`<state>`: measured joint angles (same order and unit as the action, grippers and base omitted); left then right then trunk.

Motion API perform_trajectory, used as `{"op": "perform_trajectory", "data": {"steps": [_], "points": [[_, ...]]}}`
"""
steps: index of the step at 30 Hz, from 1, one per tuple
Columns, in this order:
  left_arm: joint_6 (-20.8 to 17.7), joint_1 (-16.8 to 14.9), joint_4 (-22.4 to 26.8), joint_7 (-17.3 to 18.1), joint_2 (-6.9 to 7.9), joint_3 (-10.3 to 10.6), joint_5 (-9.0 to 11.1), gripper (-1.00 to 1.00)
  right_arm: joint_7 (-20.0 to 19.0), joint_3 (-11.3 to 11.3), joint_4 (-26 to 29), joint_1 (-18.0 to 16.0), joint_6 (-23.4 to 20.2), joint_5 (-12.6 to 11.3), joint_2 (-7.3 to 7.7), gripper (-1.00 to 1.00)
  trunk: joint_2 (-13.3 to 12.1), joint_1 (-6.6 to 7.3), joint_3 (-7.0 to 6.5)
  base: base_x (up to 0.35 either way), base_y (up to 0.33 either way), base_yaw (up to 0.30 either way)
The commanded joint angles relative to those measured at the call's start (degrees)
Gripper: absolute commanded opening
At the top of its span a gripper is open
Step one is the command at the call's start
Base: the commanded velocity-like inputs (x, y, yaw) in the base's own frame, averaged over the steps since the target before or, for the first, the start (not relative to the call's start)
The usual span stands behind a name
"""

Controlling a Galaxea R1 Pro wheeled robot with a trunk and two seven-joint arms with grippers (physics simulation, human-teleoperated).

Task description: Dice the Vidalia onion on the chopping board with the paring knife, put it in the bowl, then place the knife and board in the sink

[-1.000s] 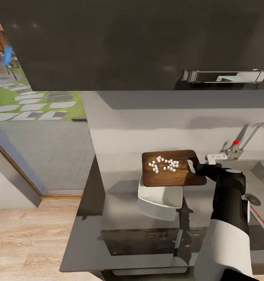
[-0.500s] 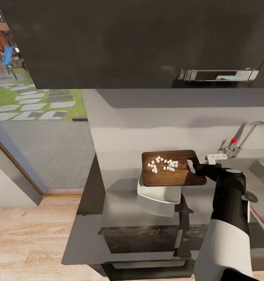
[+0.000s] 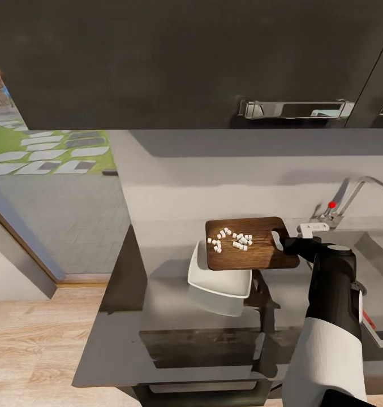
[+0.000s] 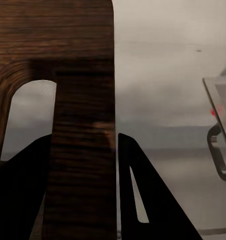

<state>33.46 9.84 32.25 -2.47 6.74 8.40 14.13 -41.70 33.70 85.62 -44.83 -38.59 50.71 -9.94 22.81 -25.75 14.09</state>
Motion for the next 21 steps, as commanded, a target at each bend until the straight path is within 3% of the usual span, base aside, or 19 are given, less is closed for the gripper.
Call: {"op": "perform_trajectory", "data": {"steps": [1, 17, 21], "points": [[0.12, 0.00, 0.09, -0.27, 0.10, 0.48, 0.55, 1.00, -0.58, 0.12, 0.08, -0.08, -0.01, 0.55, -0.06, -1.00, 0.11, -0.04, 0.10, 0.000, 0.000, 0.000], [0.12, 0.00, 0.18, -0.27, 0.11, 0.48, 0.55, 1.00, -0.57, -0.14, 0.08, -0.08, 0.22, 0.80, -0.06, -1.00, 0.11, -0.04, 0.10, 0.000, -0.052, 0.000], [0.12, 0.00, 0.20, -0.27, 0.11, 0.48, 0.55, 1.00, -0.53, -1.93, 0.08, -0.08, 0.26, 0.84, -0.06, -1.00, 0.11, -0.04, 0.10, 0.000, 0.000, 0.000]]}}
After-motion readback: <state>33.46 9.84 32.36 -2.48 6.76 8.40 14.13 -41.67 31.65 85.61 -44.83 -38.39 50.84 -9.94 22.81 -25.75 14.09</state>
